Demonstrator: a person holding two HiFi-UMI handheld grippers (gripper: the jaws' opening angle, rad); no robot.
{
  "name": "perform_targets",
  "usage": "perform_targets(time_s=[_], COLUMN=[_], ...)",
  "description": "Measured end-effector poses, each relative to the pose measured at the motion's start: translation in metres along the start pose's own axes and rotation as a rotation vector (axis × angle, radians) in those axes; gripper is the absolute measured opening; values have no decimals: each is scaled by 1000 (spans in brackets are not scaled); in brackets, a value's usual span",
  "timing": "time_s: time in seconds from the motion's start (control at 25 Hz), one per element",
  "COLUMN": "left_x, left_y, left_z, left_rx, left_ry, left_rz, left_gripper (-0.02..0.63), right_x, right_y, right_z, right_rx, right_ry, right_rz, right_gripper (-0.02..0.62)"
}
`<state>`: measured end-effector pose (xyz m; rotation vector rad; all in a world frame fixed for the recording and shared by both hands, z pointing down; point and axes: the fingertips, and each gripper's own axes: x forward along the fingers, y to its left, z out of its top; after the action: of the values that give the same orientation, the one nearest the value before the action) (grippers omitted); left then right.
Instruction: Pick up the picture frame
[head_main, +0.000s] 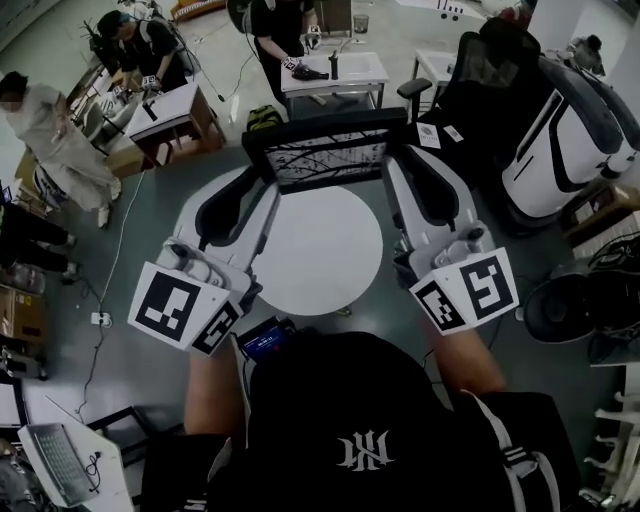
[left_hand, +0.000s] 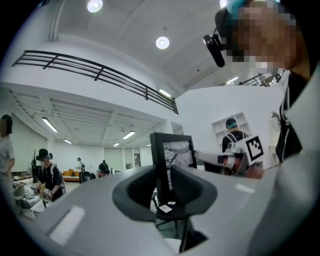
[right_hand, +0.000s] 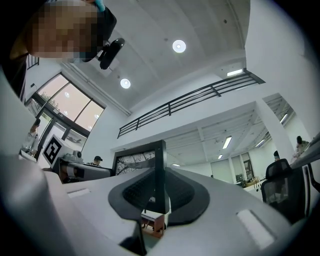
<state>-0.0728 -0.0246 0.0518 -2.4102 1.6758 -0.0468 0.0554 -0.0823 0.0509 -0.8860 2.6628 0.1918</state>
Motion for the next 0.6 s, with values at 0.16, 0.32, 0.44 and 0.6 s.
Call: perform_targets(time_s=[0.16,0.32,0.44,0.6], left_x=[1,0,-1,-8], left_y=[0,1,2,9], left_z=[-3,-6,-13,-26], left_rx=[-15,-13,-22,-39], left_ry=[4,17,39,64], left_rz=[3,19,39,75], left_gripper=[89,89,89,89], right_x=[-1,0,0,4], right_y=[-1,0,0,7], right_z=[-3,-8,-15,-30], right_rx=[11,31,54,81], right_ry=[10,19,27,45], right_rz=[11,30,51,93], right_gripper=[60,60,60,58])
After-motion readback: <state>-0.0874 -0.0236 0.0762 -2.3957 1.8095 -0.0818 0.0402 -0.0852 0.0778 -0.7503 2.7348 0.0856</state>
